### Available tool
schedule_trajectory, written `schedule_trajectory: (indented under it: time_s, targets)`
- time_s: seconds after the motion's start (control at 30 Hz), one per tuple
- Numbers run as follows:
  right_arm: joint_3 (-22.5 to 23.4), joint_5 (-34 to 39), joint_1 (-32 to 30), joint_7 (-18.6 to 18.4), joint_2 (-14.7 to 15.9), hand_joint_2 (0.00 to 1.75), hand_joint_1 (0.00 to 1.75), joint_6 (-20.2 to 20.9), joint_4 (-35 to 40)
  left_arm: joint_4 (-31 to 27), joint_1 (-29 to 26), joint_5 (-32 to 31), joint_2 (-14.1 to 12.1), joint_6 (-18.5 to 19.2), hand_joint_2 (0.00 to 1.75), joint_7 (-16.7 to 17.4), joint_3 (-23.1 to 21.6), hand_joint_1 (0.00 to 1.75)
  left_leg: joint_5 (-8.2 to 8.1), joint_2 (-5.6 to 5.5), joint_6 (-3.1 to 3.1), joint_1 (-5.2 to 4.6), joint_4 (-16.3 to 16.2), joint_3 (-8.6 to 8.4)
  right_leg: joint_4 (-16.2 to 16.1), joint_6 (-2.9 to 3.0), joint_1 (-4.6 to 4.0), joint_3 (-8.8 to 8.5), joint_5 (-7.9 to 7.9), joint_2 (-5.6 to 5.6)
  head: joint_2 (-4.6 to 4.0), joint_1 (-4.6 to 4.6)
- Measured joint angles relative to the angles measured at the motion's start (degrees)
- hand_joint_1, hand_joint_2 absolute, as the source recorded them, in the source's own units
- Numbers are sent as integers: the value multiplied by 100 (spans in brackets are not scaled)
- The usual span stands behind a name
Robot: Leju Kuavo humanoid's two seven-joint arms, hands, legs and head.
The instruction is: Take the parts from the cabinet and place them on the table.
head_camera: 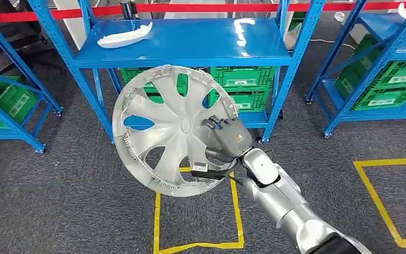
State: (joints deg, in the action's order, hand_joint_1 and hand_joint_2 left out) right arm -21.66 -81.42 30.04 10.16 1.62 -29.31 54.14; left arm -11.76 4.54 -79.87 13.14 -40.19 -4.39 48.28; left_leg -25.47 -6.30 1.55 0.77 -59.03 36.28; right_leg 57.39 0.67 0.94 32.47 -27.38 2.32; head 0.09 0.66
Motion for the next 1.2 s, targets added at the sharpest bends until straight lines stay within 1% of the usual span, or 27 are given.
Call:
schedule_trajectory:
  time_s: [0.03, 0.07, 0.13, 0.17, 0.23, 0.27, 0.3, 0.33, 0.37, 0.47, 0.5, 0.53, 0.57, 0.63, 0.67, 0.7, 0.77, 0.8, 0.83, 0.87, 0.97, 1.0, 1.03, 1.07, 1.1, 1.17, 1.2]
  targets:
    - [0, 2, -3, -13, 0, 0, 175, -13, 5, 2, 19, -9, 2, -2, 175, 11, 0, 0, -177, 326, 39, -20, -221, 111, -26, 50, 10, -9, 17, -62, 0, -97]
    - [0, -2, -3, -24, 2, 0, 175, -9, 4, 7, 48, -18, -4, 0, 175, 13, 0, 0, -405, 486, 76, -12, -627, 301, -24, 58, 3, -5, 17, -155, 0, -97]
    - [0, -20, -39, -42, 11, 0, 175, 22, 4, 9, 70, -28, -13, 0, 175, 30, -2, 0, -746, 584, 130, 3, -1465, 675, -14, 62, -9, 1, 12, -332, 0, -99]
    - [0, -20, -58, -39, 11, 0, 175, 24, 4, 9, 68, -37, -15, 0, 175, 37, -4, 0, -756, 597, 148, 6, -1633, 740, -7, 61, -9, 7, 11, -406, 0, -99]
    - [0, -33, -74, -35, 11, 0, 175, 24, 4, 13, 61, -50, -33, 0, 175, 59, -2, 0, -450, 623, 152, 12, -1201, 483, 7, 52, -9, 8, 0, -548, 0, -101]
    - [0, -33, -71, -35, 11, 0, 175, 20, 4, 13, 66, -52, -42, 0, 175, 61, -4, 0, -203, 700, 139, 11, -656, 179, 21, 30, -9, 4, -15, -618, 0, -99]
    - [0, -33, -70, -33, 11, 0, 175, 13, 7, 11, 71, -55, -46, 0, 175, 61, -4, 0, -22, 906, 119, 3, -140, -122, 37, 6, -12, -7, -32, -674, 0, -101]
    - [0, -33, -68, -22, 13, 0, 175, 0, 7, 13, 87, -55, -46, 0, 175, 61, -9, 0, -134, 1129, 72, -70, 54, -214, 53, -28, -67, 3, -54, -720, 0, -110]
    - [0, -31, -66, -11, 20, 0, 175, -4, 7, 13, 93, -57, -46, 0, 175, 61, -9, 0, -76, 1008, -31, -45, 66, -200, 70, -54, -82, 9, -56, -760, 0, -105]
    - [-2, -33, -68, 44, 17, 0, 175, -4, 7, 13, 78, -55, -46, 0, 175, 72, -9, 0, -55, 820, -141, -71, 59, -139, 55, -142, -79, -12, -58, -932, 0, -95]
    - [-2, -29, -65, 44, 20, 0, 175, -4, 9, 13, 71, -52, -44, 0, 175, 77, -9, 0, -20, 757, -192, -29, 91, -159, 105, -189, -43, 1, -125, -813, 0, -88]
    - [-2, -22, -66, 48, 20, 0, 175, -11, 9, 11, 73, -44, -44, 0, 175, 77, -9, 0, -5, 703, -217, -25, 100, -150, 291, -206, -29, 73, -272, -538, 0, -86]
    - [-2, -15, -70, 61, 24, 0, 175, -15, 9, 9, 84, -42, -46, 0, 175, 77, -9, 0, 6, 656, -245, -22, 100, -138, 692, -213, -23, 250, -510, -370, 0, -68]
    - [-2, -9, -105, 57, 33, 0, 175, -13, 7, 11, 89, -33, -39, 0, 175, 76, -9, 0, 16, 505, -262, -28, 95, -123, 1639, -226, -29, 688, -905, -266, 0, -68]
    - [-2, -7, -124, 65, 35, 0, 175, -13, 4, 11, 81, -15, -39, 0, 175, 79, -9, 0, 17, 432, -261, -29, 86, -115, 1885, -227, -30, 812, -943, -258, 0, -66]
    - [-2, -4, -134, 63, 41, 0, 175, -13, 2, 11, 68, -2, -39, 0, 175, 83, -9, 0, 20, 354, -257, -29, 73, -109, 1872, -223, -27, 815, -866, -257, 0, -66]
    - [-2, 2, -120, 63, 41, 0, 175, -11, 0, 11, 64, 2, -39, 0, 175, 87, -9, 0, 24, 194, -242, -24, 32, -96, 1188, -206, -4, 495, -416, -212, 0, -66]
    - [-2, 4, -100, 65, 41, 0, 175, -11, 0, 11, 68, 9, -35, 0, 175, 85, -9, 0, 17, 120, -217, -19, 3, -86, 654, -201, 18, 230, -161, -71, 0, -66]
    - [-2, 7, -73, 74, 41, 0, 175, -9, 0, 11, 70, 15, -31, 0, 175, 85, -9, 0, 15, 60, -182, -12, -25, -53, 282, -193, 63, 68, -144, 296, 0, -64]
    - [-4, 11, -57, 83, 41, 0, 175, -9, -2, 4, 85, 31, -33, 0, 175, 87, -9, 0, 17, -12, -127, -45, -72, -3, 208, -193, 56, 54, -166, 323, 0, -77]
    - [-4, 13, -56, 68, 39, 0, 175, 7, -24, 11, 66, -9, -33, 0, 175, 96, -9, 0, 118, -222, 26, 20, 22, 49, 224, -86, -14, 71, -129, 124, 0, -68]
    - [-4, 15, -55, 63, 28, 0, 175, 2, -24, 13, 66, -33, -37, 0, 175, 105, -9, 0, 121, -266, 51, 24, 12, 91, 166, -29, 55, 62, -90, 27, 0, -71]
    - [-4, 22, -54, 61, 26, 0, 175, -2, -24, 17, 64, -63, -33, 0, 175, 116, -15, 0, 44, 43, 61, -13, -85, 136, 150, 1, 39, 47, -74, -44, 0, -92]
    - [-4, 33, -58, 63, 28, 0, 175, -20, -24, 20, 88, -81, -33, 0, 175, 116, -18, 0, -159, 329, 73, -25, -381, 265, 147, 39, 34, 49, -68, -112, 0, -162]
    - [-4, 52, -77, 63, 43, 0, 175, -31, -24, 22, 118, -111, -33, 2, 175, 120, -20, 0, -393, 483, 95, -19, -823, 463, 149, 49, 14, 53, -69, -192, 0, -164]
    - [-4, 77, -165, 63, 101, 0, 175, -37, -24, 26, 158, -160, -26, 11, 175, 120, -39, 0, -701, 589, 116, -10, -1624, 809, 155, 65, -9, 54, -80, -385, 0, -164]
    - [-4, 90, -214, 68, 131, 0, 175, -37, -22, 31, 161, -192, -22, 24, 175, 122, -57, 0, -704, 603, 120, -7, -1744, 846, 157, 68, -13, 54, -83, -467, 0, -164]
